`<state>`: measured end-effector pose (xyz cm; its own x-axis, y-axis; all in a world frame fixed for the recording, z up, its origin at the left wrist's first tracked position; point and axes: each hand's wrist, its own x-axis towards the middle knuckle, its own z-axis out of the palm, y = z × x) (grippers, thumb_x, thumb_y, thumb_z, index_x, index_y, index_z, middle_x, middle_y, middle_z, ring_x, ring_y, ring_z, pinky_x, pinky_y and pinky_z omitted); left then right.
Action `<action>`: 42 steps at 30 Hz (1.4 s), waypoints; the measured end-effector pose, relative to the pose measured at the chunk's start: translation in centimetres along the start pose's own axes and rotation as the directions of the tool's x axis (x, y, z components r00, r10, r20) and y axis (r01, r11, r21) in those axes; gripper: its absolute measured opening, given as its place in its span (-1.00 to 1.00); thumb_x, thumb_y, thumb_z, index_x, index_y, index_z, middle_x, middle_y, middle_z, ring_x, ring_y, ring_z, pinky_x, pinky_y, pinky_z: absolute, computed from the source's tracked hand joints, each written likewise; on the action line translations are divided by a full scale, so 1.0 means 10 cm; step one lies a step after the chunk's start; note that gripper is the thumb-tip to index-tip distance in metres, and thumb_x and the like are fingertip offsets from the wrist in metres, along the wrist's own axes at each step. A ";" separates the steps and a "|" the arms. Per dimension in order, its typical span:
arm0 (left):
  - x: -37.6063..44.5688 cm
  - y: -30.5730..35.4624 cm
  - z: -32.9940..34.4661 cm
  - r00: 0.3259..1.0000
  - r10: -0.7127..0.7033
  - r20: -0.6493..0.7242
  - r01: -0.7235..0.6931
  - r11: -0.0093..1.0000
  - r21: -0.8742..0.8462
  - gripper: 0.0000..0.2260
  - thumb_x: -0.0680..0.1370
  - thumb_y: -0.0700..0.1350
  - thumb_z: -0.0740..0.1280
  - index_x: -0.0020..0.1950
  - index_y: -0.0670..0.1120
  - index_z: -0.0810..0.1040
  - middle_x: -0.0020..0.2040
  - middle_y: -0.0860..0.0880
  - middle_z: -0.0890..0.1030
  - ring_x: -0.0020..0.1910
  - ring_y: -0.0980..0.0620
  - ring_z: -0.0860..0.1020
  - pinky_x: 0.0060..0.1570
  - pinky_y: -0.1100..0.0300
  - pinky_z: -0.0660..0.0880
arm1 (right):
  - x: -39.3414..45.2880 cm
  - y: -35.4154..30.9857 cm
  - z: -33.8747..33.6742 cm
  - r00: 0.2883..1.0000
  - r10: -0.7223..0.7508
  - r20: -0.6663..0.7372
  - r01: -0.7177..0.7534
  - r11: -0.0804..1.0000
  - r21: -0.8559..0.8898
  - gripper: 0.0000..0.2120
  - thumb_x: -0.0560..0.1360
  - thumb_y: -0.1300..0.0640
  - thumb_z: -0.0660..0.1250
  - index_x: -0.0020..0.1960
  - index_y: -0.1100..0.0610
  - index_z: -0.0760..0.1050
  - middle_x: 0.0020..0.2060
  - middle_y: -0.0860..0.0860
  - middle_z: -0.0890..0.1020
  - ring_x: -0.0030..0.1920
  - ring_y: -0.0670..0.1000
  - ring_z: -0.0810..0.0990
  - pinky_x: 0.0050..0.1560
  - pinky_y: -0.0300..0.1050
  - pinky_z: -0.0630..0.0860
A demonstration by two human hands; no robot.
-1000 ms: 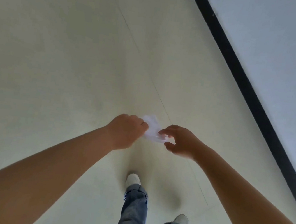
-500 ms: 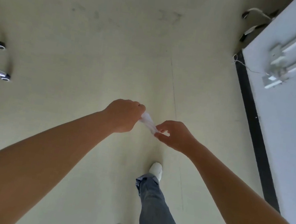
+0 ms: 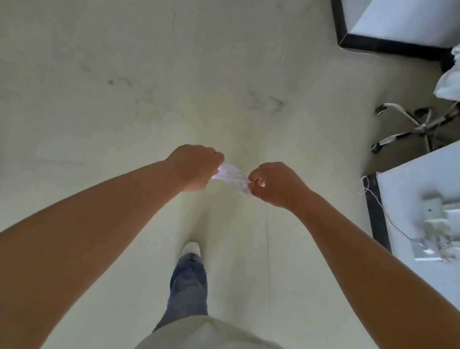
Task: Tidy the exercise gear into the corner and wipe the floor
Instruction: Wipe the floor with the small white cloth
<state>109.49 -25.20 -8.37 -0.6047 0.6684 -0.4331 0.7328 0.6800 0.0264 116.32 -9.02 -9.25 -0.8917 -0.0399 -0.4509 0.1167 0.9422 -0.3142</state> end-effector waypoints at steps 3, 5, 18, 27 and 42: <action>0.65 -0.55 -0.41 0.999 -0.027 0.027 0.027 0.999 0.034 -0.79 0.61 -0.21 0.14 0.24 -0.17 0.41 0.20 -0.11 0.52 0.19 -0.12 0.51 0.06 0.11 0.43 | 0.77 0.00 -0.54 0.999 -0.018 -0.041 0.016 0.998 -0.056 -0.73 0.54 0.14 0.17 0.07 0.22 0.59 0.04 0.13 0.61 0.10 0.11 0.55 0.03 -0.12 0.45; 1.07 -0.86 -0.67 0.998 -0.032 0.060 0.028 0.998 0.063 -0.77 0.60 -0.23 0.16 0.25 -0.17 0.41 0.20 -0.11 0.52 0.20 -0.11 0.52 0.07 0.10 0.44 | 1.23 0.03 -0.87 0.998 -0.019 -0.062 0.013 0.996 -0.087 -0.74 0.54 0.15 0.15 0.08 0.19 0.58 0.01 0.12 0.57 0.12 0.09 0.53 -0.06 -0.16 0.37; 4.41 -2.68 -2.42 0.983 -0.097 0.154 0.101 0.995 -0.016 -0.75 0.60 -0.19 0.13 0.19 -0.15 0.53 0.20 -0.10 0.54 0.21 -0.09 0.52 0.10 0.11 0.47 | 4.69 0.90 -3.04 0.985 -0.091 -0.148 0.071 0.988 -0.135 -0.76 0.50 0.21 0.16 0.00 0.26 0.58 -0.01 0.15 0.60 0.04 0.14 0.56 -0.15 -0.20 0.31; 6.57 -4.11 -3.66 0.978 -0.189 0.085 0.191 0.981 -0.019 -0.76 0.61 -0.21 0.15 0.23 -0.15 0.50 0.20 -0.11 0.54 0.18 -0.09 0.55 0.06 0.12 0.48 | 7.13 1.33 -4.84 0.977 -0.149 -0.152 0.110 0.964 -0.241 -0.75 0.51 0.21 0.15 0.04 0.25 0.57 0.03 0.15 0.60 0.09 0.14 0.55 -0.10 -0.17 0.34; 10.52 -6.21 -5.92 0.977 -0.180 -0.112 0.179 0.984 -0.016 -0.74 0.61 -0.17 0.16 0.28 -0.15 0.45 0.25 -0.13 0.50 0.25 -0.12 0.50 0.18 0.07 0.44 | 10.94 2.43 -7.54 0.920 -0.102 -0.378 0.021 0.977 -0.212 -0.91 0.18 0.32 0.40 -0.47 0.32 0.53 -0.53 0.21 0.56 -0.53 0.21 0.57 -0.49 -0.11 0.48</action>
<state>-18.09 20.73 -2.25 -0.7577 0.5650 -0.3267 0.6076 0.7933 -0.0372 -11.39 34.64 -3.20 -0.9977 -0.0066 -0.0669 0.0028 0.9902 -0.1394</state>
